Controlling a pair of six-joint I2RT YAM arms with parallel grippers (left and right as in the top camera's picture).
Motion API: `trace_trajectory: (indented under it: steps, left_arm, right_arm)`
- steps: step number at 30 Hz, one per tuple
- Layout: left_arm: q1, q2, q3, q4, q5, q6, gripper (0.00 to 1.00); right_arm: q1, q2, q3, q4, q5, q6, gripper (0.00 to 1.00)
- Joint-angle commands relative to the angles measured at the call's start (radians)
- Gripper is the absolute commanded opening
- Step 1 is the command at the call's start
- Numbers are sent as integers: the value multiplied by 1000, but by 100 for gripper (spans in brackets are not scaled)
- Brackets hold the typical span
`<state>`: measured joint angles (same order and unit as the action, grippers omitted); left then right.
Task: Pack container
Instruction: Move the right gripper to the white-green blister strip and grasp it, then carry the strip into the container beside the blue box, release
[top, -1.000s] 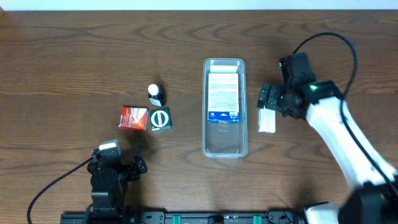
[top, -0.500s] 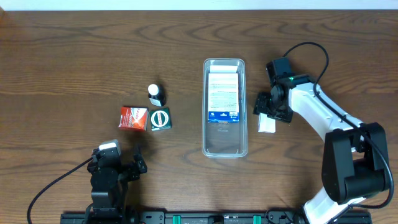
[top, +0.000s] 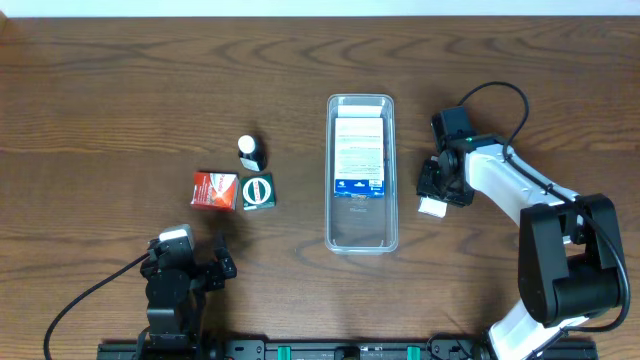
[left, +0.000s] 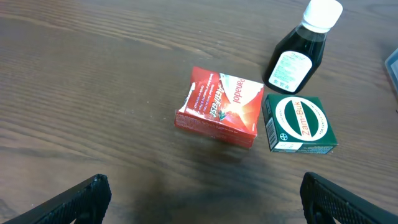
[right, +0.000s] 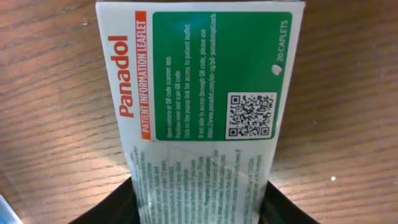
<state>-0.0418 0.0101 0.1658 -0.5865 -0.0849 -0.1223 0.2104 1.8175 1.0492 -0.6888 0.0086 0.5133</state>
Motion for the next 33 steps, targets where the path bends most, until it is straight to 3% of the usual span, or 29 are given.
trace_trajectory:
  steps: [1, 8, 15, 20, 26, 31, 33]
  left_arm:
    - [4, -7, -13, 1, -5, 17, 98]
    - [4, -7, -13, 1, -5, 17, 98]
    - [4, -7, -13, 1, -5, 17, 98]
    - [4, -7, -13, 1, -5, 17, 98]
    - [4, -7, -13, 1, -5, 17, 98]
    - [4, -7, -13, 1, -5, 17, 98]
    - [4, -7, -13, 1, -5, 17, 98]
  right_arm:
    - [-9, -53, 10, -18, 7, -24, 42]
    - [28, -305, 57, -95, -2, -65, 41]
    - [190, -523, 58, -54, 3, -66, 43]
    - [291, -472, 57, 23, 3, -58, 43]
    - [341, -287, 58, 183, 2, 0, 44]
    - [343, -146, 58, 337, -97, 25, 50]
    - [343, -98, 58, 384, -119, 24, 63]
